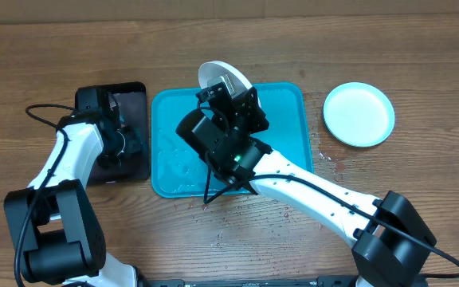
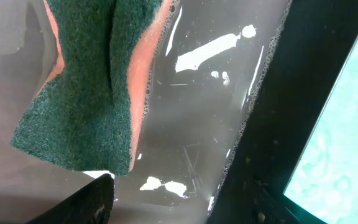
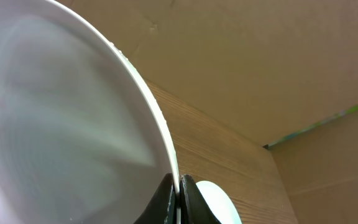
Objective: Clean dirty plates on tray and stack at the side
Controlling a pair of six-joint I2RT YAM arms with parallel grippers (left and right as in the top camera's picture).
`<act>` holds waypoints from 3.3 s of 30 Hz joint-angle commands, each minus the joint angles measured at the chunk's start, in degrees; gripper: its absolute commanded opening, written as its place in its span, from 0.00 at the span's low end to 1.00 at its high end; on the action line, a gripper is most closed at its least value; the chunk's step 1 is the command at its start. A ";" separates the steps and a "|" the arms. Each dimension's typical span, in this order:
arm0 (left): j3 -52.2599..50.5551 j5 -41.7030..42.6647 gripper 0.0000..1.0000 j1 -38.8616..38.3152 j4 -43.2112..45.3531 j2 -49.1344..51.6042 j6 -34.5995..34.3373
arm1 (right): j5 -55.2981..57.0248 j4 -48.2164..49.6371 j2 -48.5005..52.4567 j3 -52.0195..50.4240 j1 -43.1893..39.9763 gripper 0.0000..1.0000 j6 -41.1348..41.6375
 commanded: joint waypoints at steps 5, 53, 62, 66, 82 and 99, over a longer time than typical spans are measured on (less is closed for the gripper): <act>1.18 0.57 0.68 0.15 0.17 -0.72 -0.55 | 1.64 0.61 -2.40 1.53 0.33 0.04 0.20; 1.18 0.37 0.68 0.15 -0.22 -0.72 -0.52 | -70.18 -11.63 -2.01 1.51 -50.42 0.04 27.85; 1.18 0.37 0.68 0.15 -0.24 -0.72 -0.52 | -72.85 -15.87 -1.20 -1.18 -67.84 0.04 27.71; 1.18 0.37 0.68 0.15 -0.17 -0.72 -0.52 | -73.68 -16.00 -1.20 -3.41 -71.32 0.04 27.26; 1.44 -1.40 0.69 0.15 0.17 -0.81 -0.52 | -83.84 -15.21 -1.20 -7.56 -71.65 0.43 24.26; 2.86 -0.85 1.00 -7.08 -4.92 -7.65 5.16 | -78.05 -17.79 -1.31 -7.45 -47.63 1.00 7.69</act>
